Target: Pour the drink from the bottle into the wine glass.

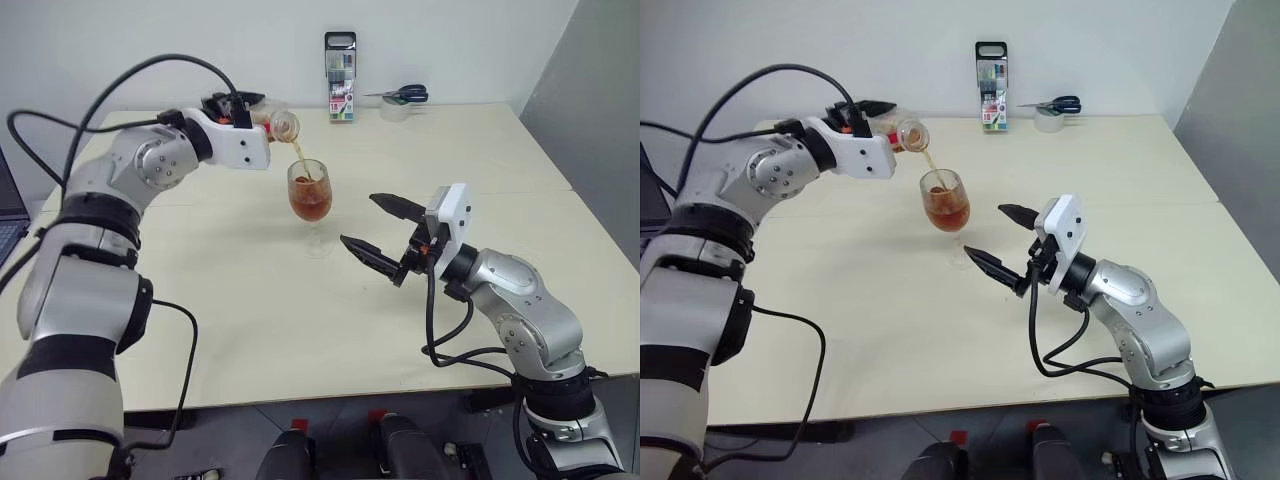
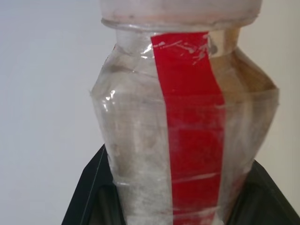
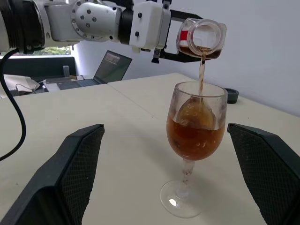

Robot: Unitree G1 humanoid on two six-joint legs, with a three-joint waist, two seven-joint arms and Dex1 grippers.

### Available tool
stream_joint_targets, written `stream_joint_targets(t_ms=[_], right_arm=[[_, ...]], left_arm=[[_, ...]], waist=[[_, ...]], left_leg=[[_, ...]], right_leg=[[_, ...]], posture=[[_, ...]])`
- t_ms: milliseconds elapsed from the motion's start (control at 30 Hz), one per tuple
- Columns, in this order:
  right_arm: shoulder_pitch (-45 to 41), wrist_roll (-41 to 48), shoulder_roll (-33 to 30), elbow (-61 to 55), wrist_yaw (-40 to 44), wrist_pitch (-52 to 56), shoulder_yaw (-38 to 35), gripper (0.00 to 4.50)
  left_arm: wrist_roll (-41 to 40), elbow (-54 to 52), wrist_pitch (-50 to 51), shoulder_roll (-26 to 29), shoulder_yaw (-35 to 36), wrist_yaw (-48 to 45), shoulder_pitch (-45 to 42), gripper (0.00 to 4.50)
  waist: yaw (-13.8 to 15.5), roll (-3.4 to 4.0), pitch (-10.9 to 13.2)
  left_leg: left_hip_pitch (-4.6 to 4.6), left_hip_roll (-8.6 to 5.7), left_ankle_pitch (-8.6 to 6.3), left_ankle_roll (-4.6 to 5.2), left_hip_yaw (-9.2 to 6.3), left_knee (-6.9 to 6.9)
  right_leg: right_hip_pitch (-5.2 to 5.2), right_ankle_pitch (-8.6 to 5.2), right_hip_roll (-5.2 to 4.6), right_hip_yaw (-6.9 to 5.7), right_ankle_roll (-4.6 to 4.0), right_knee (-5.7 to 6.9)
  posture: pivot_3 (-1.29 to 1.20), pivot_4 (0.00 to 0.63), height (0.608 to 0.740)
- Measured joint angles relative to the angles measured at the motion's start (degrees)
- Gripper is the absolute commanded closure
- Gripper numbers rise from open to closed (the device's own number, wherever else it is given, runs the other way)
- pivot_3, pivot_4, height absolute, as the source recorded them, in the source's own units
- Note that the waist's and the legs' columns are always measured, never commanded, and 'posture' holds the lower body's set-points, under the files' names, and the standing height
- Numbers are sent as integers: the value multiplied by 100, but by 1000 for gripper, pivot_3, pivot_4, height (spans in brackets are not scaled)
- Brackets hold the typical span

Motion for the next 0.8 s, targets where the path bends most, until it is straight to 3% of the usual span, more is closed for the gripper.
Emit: stream_joint_targets(t_ms=[200, 400, 567, 800], right_arm=[[-44, 6, 9, 2, 35, 0, 81, 0], [-138, 28, -125, 15, 285, 1, 98, 0], [3, 267, -626, -97, 801, 50, 85, 0], [559, 471, -1011, -407, 1284, 2, 43, 0]], left_arm=[[-1489, -2208, 1943, -537, 1009, -545, 1267, 2610], [-2358, -4262, 4416, -1051, 1904, -204, 2183, 2610], [-2898, -5401, 6097, -1453, 2924, 629, 2948, 2610], [-3776, -5844, 6835, -2041, 3736, 849, 4062, 2610]], waist=[[-12, 0, -1], [-15, -2, -2], [-2, -4, -7], [40, -21, -17]], left_leg=[[-1, 8, 0, 0, -8, 2], [4, 9, 0, -1, -9, 3], [18, 11, 0, -1, -9, 1], [27, 11, 0, -1, -12, 2]], right_leg=[[0, 0, -11, 0, 0, 1], [1, 0, -8, 2, 0, 4], [15, 0, -9, 4, 0, 1], [29, 0, -11, 1, 0, -1]], posture=[[0, 150, 740], [0, 150, 740], [0, 150, 740], [0, 150, 740]])
